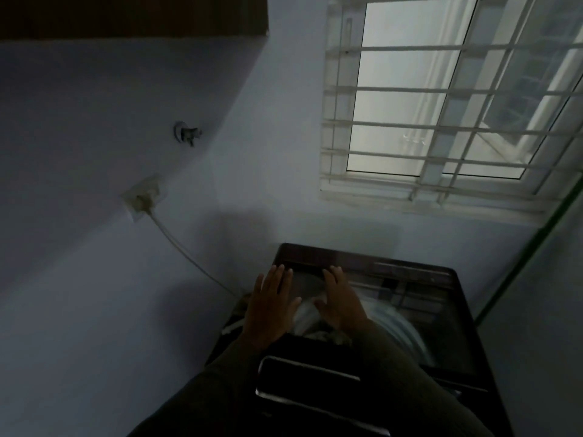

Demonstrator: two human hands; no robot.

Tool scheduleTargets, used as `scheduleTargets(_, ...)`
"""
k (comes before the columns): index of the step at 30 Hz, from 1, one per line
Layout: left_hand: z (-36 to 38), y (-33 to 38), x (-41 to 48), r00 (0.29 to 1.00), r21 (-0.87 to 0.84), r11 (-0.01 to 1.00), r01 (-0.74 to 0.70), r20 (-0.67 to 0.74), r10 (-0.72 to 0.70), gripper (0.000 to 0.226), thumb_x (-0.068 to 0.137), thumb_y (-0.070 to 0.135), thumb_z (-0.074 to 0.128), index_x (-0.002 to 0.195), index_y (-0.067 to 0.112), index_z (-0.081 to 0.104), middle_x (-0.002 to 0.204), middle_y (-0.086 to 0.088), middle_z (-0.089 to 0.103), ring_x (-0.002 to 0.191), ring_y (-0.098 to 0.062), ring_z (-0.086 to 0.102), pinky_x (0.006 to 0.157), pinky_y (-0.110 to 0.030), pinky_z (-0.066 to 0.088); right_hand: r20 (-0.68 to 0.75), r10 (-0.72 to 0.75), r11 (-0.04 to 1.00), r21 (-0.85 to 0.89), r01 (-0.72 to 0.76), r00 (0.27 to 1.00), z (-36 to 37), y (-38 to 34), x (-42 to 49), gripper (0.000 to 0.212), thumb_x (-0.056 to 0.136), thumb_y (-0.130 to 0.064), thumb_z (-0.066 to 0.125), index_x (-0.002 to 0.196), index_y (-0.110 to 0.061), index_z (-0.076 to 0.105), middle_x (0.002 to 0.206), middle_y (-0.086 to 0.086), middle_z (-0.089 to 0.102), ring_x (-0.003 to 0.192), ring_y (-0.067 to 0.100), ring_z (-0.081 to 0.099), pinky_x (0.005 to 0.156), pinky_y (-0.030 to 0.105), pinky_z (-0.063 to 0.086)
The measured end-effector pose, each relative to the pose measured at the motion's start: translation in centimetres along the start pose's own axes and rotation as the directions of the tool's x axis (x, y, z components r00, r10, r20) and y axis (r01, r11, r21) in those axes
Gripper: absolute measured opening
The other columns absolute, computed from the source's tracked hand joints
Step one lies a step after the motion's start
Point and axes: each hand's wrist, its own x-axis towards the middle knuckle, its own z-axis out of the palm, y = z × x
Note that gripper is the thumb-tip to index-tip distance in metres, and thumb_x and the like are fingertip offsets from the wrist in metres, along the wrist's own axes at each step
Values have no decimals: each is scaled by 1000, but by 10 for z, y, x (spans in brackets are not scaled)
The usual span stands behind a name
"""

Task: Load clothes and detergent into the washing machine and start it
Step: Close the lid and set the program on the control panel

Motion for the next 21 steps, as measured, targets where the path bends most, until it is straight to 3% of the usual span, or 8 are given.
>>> scheduleTargets(2,12,4,-20,1000,-18,1000,4,22,-3,65,91,48,42,139,6,55,143,-16,53,133,-35,50,105,-50,44,17,-17,1000,-16,17,1000,3,10,-18,78,89,-34,62,150,-2,26,160,18,18,150,32,13,118,43,26)
scheduleTargets(5,26,7,-50,999,-37,999,25,32,-24,63,91,45,45,139,5,54,143,-18,53,133,-36,49,104,-51,44,17,-12,1000,-10,12,1000,13,23,-42,81,82,-48,49,147,-3,33,155,20,28,144,36,27,108,50,38)
scheduleTargets(7,28,9,-70,998,-34,998,52,30,-51,62,92,45,43,139,6,55,142,-18,54,133,-36,49,107,-50,37,20,-1,1000,-19,2,1000,19,29,-56,78,83,-48,54,146,-4,35,153,18,31,141,36,32,105,50,41)
scheduleTargets(10,29,9,-95,997,-43,996,75,23,-74,62,93,46,40,138,6,55,141,-18,54,133,-35,50,108,-47,30,0,-31,998,-63,31,1000,21,30,-81,76,89,-45,61,147,-4,34,153,19,31,142,37,30,108,50,38)
scheduleTargets(14,32,1,-127,994,-88,992,92,66,-86,63,98,49,34,142,7,50,146,-17,49,138,-34,43,109,-50,39,42,-29,997,-73,32,999,26,29,-115,74,97,-47,50,151,-4,23,160,18,17,150,34,11,118,48,22)
scheduleTargets(17,36,-8,-150,994,-143,986,80,87,-68,68,101,54,23,143,8,49,148,-16,47,140,-33,40,109,-52,40,-10,-26,996,-87,25,1000,36,23,-139,72,95,-46,53,148,-4,31,155,21,26,146,38,22,114,52,29)
scheduleTargets(21,41,-19,-182,998,-162,986,31,60,-21,64,101,52,31,147,9,45,152,-16,42,143,-32,35,112,-55,34,-65,31,992,-117,-38,997,54,4,-173,65,93,-44,55,144,-7,39,151,15,33,140,34,32,110,51,36)
